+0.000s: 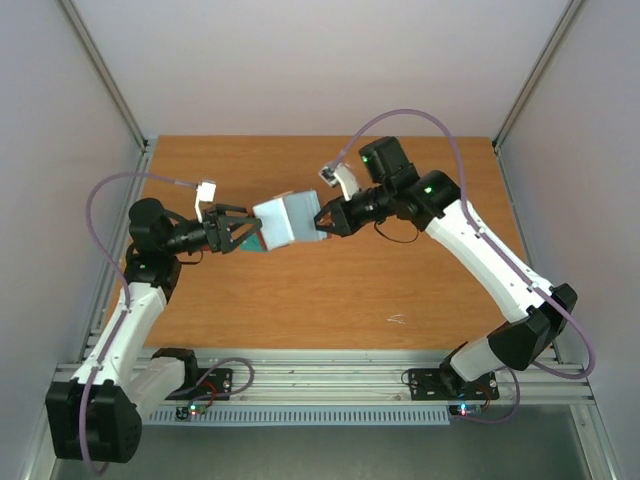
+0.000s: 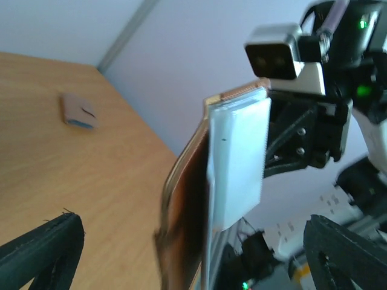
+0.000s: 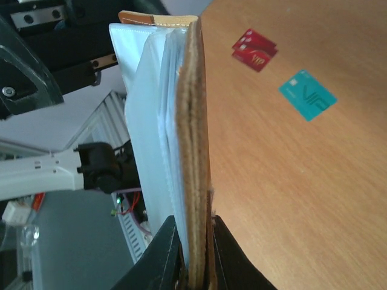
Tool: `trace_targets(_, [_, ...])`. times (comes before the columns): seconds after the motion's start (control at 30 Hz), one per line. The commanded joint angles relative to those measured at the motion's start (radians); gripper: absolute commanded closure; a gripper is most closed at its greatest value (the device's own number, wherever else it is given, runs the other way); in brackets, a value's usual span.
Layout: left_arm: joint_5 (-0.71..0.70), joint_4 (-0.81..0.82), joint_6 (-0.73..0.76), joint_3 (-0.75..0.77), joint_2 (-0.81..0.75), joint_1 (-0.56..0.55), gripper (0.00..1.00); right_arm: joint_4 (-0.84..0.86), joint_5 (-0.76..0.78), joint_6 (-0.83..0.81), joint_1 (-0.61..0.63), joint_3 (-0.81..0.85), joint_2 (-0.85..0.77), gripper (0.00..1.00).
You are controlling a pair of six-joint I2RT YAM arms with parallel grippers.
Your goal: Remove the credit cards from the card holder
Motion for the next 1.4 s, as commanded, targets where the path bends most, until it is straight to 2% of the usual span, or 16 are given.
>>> trace_targets(0.0, [0.127, -0.171, 0.187, 0.035, -0.026, -0.044, 0.01, 0.042, 0.020, -0.037, 0.072, -0.023, -0.022, 0.98])
trace_targets(0.2, [0.108, -0.200, 0.293, 0.025, -0.052, -0.084, 0.02, 0.116, -0.036, -0.025, 0.115, -0.055, -0.033, 0.97])
trace_targets(0.23, [0.104, -0.189, 0.295, 0.022, -0.055, -0.096, 0.11, 0.119, -0.040, -0.026, 0.118, -0.054, -0.032, 0.97])
trace_targets(0.27, [0.100, -0.181, 0.293, 0.023, -0.057, -0.105, 0.26, 0.123, -0.044, -0.026, 0.119, -0.054, -0.031, 0.97])
trace_targets(0.3, [0.098, -0.170, 0.291, 0.022, -0.057, -0.110, 0.45, 0.130, -0.051, -0.027, 0.122, -0.055, -0.031, 0.96])
trace_targets(0.37, [0.075, -0.134, 0.276, 0.015, -0.064, -0.114, 0.92, 0.143, -0.053, -0.029, 0.126, -0.054, -0.031, 0.95])
trace_targets(0.4, [0.060, -0.107, 0.261, 0.008, -0.070, -0.115, 0.99, 0.149, -0.042, -0.027, 0.132, -0.054, -0.030, 0.94])
trace_targets(0.57, [0.034, 0.027, 0.148, 0.012, -0.084, -0.125, 1.00, 0.160, 0.181, -0.010, 0.179, -0.039, 0.003, 0.67])
trace_targets(0.67, [0.057, 0.042, 0.153, 0.025, -0.089, -0.136, 1.00, 0.192, 0.266, 0.002, 0.209, -0.028, 0.026, 0.59])
trace_targets(0.83, [0.024, 0.047, 0.151, 0.005, -0.102, -0.139, 1.00, 0.182, 0.311, -0.050, 0.268, 0.048, 0.067, 0.44])
trace_targets(0.9, [0.001, 0.049, 0.149, -0.002, -0.104, -0.139, 1.00, 0.178, 0.307, -0.070, 0.286, 0.064, 0.069, 0.14])
trace_targets(0.93, [-0.009, 0.049, 0.150, -0.005, -0.106, -0.139, 1.00, 0.175, 0.311, -0.084, 0.295, 0.068, 0.068, 0.03])
trace_targets(1.1, [-0.033, 0.065, 0.141, -0.016, -0.119, -0.139, 1.00, 0.140, 0.375, -0.150, 0.357, 0.084, 0.056, 0.02])
trace_targets(1.27, [-0.028, 0.071, 0.136, -0.018, -0.128, -0.139, 1.00, 0.200, 0.370, -0.144, 0.334, 0.003, -0.048, 0.02])
trace_targets(1.37, [-0.025, 0.076, 0.134, -0.018, -0.130, -0.139, 1.00, 0.165, 0.408, -0.133, 0.312, -0.002, -0.082, 0.03])
